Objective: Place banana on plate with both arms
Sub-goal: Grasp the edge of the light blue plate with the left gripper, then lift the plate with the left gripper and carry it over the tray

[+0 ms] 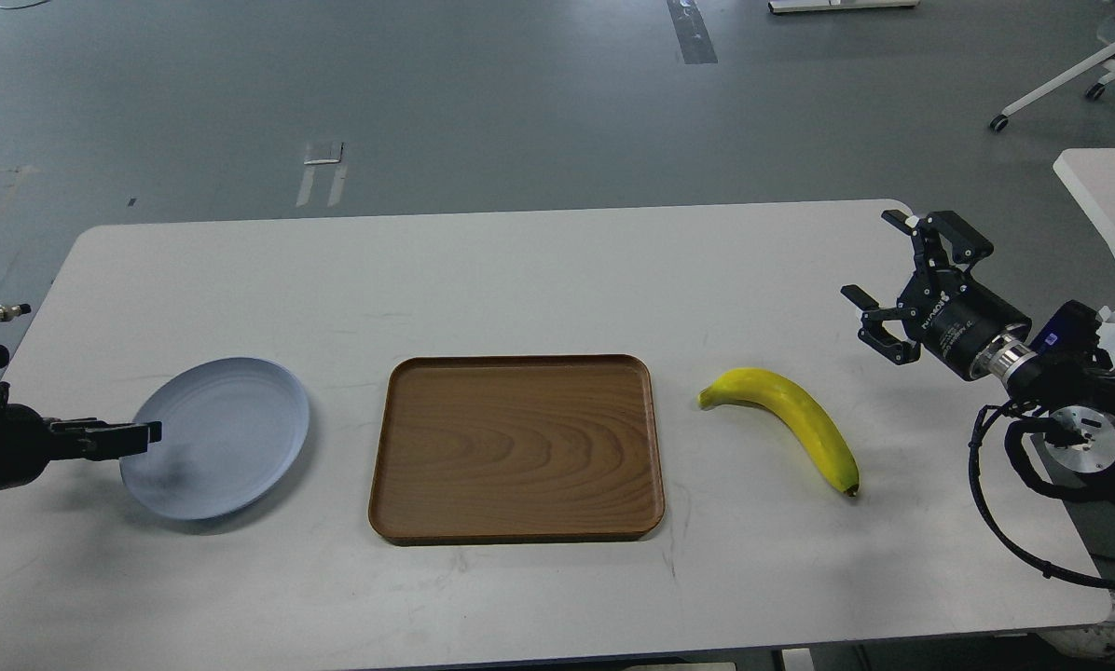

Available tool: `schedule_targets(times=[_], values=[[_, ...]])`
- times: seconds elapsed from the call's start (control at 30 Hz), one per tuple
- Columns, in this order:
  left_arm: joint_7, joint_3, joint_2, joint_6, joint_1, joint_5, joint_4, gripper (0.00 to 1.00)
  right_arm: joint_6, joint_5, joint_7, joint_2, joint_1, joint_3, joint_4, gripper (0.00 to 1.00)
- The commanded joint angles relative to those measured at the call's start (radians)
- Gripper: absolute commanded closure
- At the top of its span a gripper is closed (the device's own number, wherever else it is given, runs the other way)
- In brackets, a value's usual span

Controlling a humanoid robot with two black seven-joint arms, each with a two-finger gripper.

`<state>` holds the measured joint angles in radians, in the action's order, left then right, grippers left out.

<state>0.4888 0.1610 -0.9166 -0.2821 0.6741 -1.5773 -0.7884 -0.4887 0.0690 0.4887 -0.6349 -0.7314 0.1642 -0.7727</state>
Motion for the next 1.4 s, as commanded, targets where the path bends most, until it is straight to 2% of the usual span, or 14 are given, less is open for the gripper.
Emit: schedule_targets(times=[0.0,0.2,0.23,0.27,0.37,0.47,0.53,0.93,1.13,1.37], values=[[0.000,0.000,0.007,0.000,-0.007,0.000,0.000,0.25,0.000,0.000,0.000,0.000,0.001,-0.002,0.000,0.00],[0.000,0.000,0.007,-0.002,-0.007,0.000,0.000,0.33,0.000,0.000,0.000,0.001,0.001,-0.002,0.001,0.00],[0.000,0.000,0.008,-0.002,-0.007,0.000,0.000,0.37,0.000,0.000,0.000,0.001,0.003,-0.002,0.001,0.00],[0.000,0.000,0.008,-0.002,-0.007,0.000,0.000,0.45,0.000,0.000,0.000,0.000,0.003,-0.003,0.001,0.00],[0.000,0.000,0.008,-0.002,-0.007,0.000,0.000,0.60,0.000,0.000,0.000,0.000,0.003,-0.002,0.003,0.00],[0.000,0.000,0.008,-0.002,-0.007,0.000,0.000,0.79,0.000,0.000,0.000,0.000,0.001,-0.003,0.003,0.00],[0.000,0.002,0.012,0.000,-0.005,0.000,0.011,1.00,0.000,0.000,0.000,0.001,0.003,-0.002,0.004,0.00],[0.000,0.002,0.028,0.007,0.004,0.032,0.029,1.00,0.000,0.000,0.000,0.000,0.003,0.000,0.007,0.00],[0.000,0.003,0.022,-0.006,0.056,0.098,0.028,1.00,0.000,0.000,0.000,-0.002,0.003,0.001,0.007,0.00],[0.000,0.002,0.027,-0.124,0.225,0.117,-0.057,1.00,0.000,0.000,0.000,-0.002,0.001,0.001,0.007,0.00]])
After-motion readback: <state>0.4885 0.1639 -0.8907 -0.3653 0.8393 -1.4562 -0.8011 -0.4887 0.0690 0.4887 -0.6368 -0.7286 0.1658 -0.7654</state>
